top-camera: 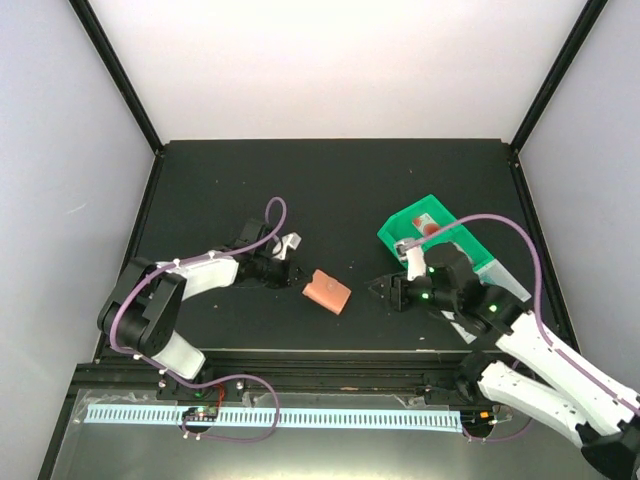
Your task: Take the credit cards out of the card holder
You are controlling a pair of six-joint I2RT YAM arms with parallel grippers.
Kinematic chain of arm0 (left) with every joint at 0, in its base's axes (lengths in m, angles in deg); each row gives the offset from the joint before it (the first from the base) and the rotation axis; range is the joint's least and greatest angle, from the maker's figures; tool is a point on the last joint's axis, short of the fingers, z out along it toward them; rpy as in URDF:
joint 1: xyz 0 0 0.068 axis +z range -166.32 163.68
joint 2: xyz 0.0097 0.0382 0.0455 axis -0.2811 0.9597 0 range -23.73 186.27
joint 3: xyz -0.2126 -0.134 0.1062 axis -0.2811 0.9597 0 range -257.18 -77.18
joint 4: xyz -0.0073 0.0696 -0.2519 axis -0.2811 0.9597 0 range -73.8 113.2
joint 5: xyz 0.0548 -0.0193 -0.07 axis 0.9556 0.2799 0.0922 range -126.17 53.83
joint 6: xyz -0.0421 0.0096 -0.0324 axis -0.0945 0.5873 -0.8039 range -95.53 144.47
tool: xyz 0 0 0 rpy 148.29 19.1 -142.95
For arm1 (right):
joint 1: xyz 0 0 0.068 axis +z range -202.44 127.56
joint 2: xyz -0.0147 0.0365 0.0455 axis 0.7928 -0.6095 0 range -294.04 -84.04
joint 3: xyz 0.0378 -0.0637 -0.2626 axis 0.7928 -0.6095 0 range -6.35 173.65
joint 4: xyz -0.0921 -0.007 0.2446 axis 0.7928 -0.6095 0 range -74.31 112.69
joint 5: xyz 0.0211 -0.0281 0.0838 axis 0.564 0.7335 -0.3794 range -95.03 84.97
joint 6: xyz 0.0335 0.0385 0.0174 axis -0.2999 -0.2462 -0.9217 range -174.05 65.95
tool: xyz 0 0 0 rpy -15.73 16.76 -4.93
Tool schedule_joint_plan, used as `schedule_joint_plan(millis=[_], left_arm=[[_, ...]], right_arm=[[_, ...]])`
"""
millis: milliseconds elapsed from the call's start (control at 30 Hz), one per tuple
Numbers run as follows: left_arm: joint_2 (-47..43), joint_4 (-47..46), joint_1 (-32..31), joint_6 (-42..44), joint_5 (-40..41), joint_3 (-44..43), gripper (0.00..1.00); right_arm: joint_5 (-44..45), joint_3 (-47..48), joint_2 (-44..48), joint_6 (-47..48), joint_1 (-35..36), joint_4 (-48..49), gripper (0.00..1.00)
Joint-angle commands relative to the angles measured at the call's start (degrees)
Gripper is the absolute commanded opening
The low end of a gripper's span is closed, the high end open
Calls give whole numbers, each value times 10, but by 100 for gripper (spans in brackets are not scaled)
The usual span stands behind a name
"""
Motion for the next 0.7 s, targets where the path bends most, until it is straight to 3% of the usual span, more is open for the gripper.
schedule_joint_plan(millis=[0,100,300,367,667], left_arm=[[-12,1,-23,21,-38,5,2],[-20,4,-26,24,-35,9,4],[-66,26,-26,12,-3,14,29],[-94,30,-25,4,19,25,37],[-237,56,-13,-46,112,97,52]], right_arm=[[-19,1,-59,-1,35,22,58],[3,6,-114,10,62,21,52],[50,9,-212,46,75,67,39],[63,11,-235,58,77,92,37],[109,70,-380,101,93,116,37]])
